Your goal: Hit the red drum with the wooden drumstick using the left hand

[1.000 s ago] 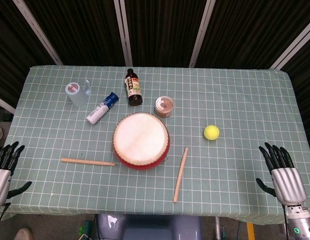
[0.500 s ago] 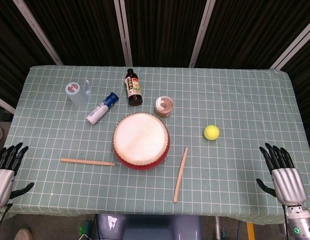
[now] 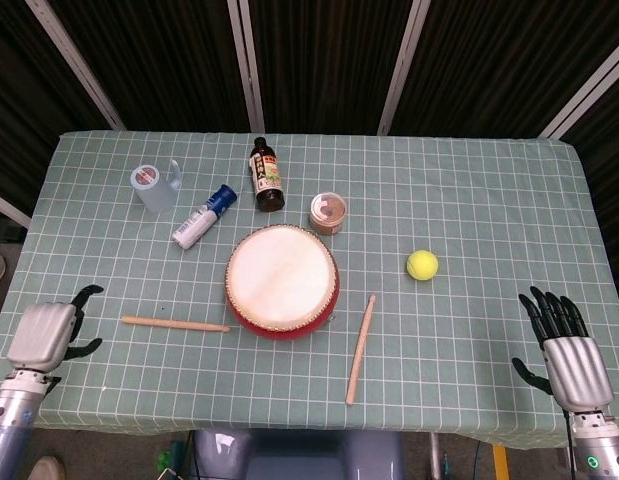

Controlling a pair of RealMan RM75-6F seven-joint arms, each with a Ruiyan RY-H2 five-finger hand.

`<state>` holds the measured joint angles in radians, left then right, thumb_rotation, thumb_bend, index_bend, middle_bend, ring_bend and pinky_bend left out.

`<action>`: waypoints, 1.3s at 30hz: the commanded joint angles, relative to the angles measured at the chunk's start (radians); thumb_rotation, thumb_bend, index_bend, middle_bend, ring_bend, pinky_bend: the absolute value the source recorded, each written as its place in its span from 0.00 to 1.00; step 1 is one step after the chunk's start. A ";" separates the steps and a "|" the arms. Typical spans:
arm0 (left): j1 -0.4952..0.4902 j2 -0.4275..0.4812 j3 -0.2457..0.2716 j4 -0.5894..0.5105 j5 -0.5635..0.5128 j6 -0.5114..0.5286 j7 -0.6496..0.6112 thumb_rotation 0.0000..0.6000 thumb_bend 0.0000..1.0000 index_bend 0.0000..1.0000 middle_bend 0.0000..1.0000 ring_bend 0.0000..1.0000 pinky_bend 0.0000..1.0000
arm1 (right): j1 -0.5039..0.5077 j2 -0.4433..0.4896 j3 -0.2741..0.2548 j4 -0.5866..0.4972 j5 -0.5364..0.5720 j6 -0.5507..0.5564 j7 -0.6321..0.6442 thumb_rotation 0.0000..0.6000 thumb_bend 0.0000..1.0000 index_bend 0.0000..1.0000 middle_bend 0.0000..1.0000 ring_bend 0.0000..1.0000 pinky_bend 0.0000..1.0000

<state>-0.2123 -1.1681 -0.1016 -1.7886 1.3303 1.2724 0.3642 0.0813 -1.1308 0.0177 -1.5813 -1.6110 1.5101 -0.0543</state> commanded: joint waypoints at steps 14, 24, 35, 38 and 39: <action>-0.185 -0.200 -0.036 0.068 -0.348 -0.139 0.324 1.00 0.27 0.44 1.00 1.00 0.95 | 0.006 0.002 0.003 -0.003 0.009 -0.013 0.015 1.00 0.26 0.00 0.00 0.00 0.07; -0.240 -0.284 -0.010 0.132 -0.395 -0.141 0.396 1.00 0.27 0.49 1.00 1.00 0.95 | 0.006 0.002 0.004 -0.005 0.010 -0.012 0.020 1.00 0.26 0.00 0.00 0.00 0.07; -0.264 -0.327 0.010 0.179 -0.447 -0.146 0.412 1.00 0.28 0.48 1.00 1.00 0.95 | 0.006 0.003 0.003 -0.008 0.011 -0.015 0.025 1.00 0.26 0.00 0.00 0.00 0.07; -0.276 -0.347 0.007 0.207 -0.472 -0.160 0.408 1.00 0.28 0.47 1.00 1.00 0.95 | 0.008 0.003 0.004 -0.009 0.012 -0.017 0.024 1.00 0.26 0.00 0.00 0.00 0.07; -0.279 -0.351 0.007 0.211 -0.477 -0.161 0.408 1.00 0.28 0.47 1.00 1.00 0.95 | 0.008 0.004 0.005 -0.010 0.013 -0.018 0.024 1.00 0.26 0.00 0.00 0.00 0.07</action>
<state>-0.4860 -1.5120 -0.0939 -1.5841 0.8609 1.1161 0.7734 0.0892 -1.1275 0.0221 -1.5908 -1.5983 1.4926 -0.0303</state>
